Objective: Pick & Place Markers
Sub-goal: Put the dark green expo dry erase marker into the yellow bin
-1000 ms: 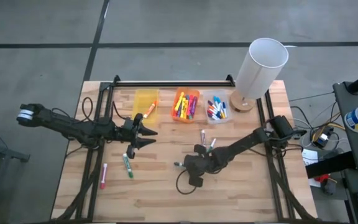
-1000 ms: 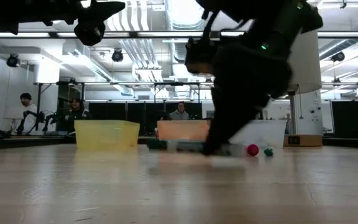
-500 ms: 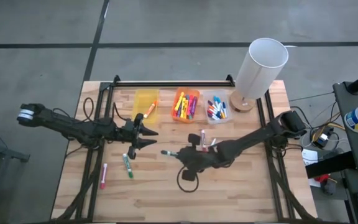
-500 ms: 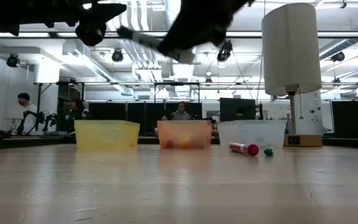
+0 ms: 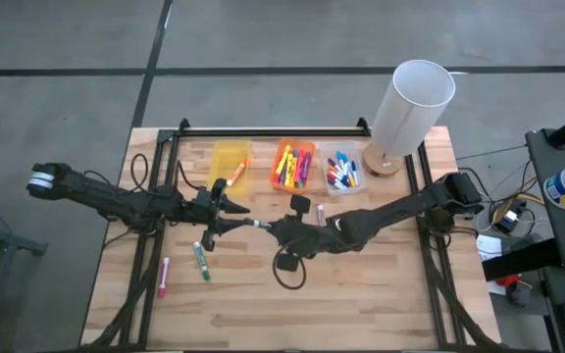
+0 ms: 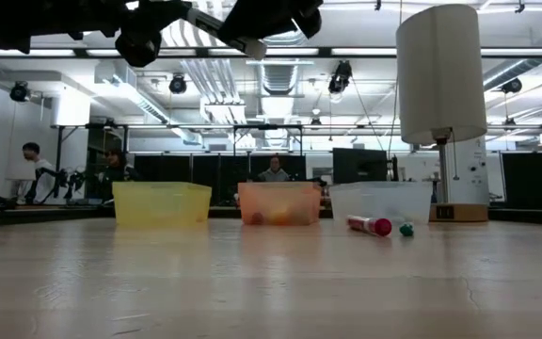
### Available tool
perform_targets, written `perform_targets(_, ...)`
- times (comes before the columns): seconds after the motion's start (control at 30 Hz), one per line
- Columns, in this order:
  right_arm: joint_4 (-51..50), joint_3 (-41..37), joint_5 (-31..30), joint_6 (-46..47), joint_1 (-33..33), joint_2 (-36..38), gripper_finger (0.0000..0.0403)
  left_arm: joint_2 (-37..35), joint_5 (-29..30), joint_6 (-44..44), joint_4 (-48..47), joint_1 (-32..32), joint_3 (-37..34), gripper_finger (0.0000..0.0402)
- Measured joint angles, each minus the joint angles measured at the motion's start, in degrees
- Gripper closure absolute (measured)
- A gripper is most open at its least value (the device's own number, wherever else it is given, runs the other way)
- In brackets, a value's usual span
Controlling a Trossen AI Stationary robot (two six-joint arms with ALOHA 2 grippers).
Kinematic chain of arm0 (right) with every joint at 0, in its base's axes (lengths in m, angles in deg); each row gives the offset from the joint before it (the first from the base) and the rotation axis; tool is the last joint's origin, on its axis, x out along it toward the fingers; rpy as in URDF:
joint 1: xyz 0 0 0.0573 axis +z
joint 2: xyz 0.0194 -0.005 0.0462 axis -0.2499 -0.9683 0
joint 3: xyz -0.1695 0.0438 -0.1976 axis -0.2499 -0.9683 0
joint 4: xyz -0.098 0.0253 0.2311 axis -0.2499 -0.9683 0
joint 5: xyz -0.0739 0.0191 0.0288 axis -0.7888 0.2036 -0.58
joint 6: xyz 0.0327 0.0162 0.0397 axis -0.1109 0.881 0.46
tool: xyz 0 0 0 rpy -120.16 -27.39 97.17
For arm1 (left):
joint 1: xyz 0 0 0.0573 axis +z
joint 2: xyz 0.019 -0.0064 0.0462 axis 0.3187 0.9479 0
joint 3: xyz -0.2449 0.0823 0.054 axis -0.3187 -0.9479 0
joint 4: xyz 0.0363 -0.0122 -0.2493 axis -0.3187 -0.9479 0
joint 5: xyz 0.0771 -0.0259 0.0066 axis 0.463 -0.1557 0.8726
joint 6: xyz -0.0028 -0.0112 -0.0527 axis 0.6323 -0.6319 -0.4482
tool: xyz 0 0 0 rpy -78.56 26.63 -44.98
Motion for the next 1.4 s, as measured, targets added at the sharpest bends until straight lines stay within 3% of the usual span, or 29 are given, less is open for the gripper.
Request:
perform_targets(0.53, 5.55, 1.69, -0.73, -2.47, -1.66, 0.00, 0.0350, 0.33, 0.07, -3.28, 2.51, -0.02, 0.00, 0.0260)
perform_targets(0.77, 5.74, 1.67, 2.12, -1.56, -2.88, -0.02, 0.0350, 0.64, 0.32, -4.57, 2.92, 0.04, 0.00, 0.0262)
perform_targets(0.9, 5.70, 1.63, 2.45, -1.24, -3.13, -0.04, 0.0349, 1.70, 0.39, -5.56, 3.48, 0.02, 0.00, 0.0282)
perform_targets(1.1, 5.79, 1.63, 2.00, -0.23, -3.26, -0.04, 0.0335, 2.05, 3.05, -5.96, 4.11, 0.02, 0.00, 0.0345)
perform_targets(1.4, 1.13, 1.61, 0.27, 0.48, -3.50, -0.11, 0.0280, 2.08, 9.05, -6.49, 3.97, -0.04, 0.00, 0.0346)
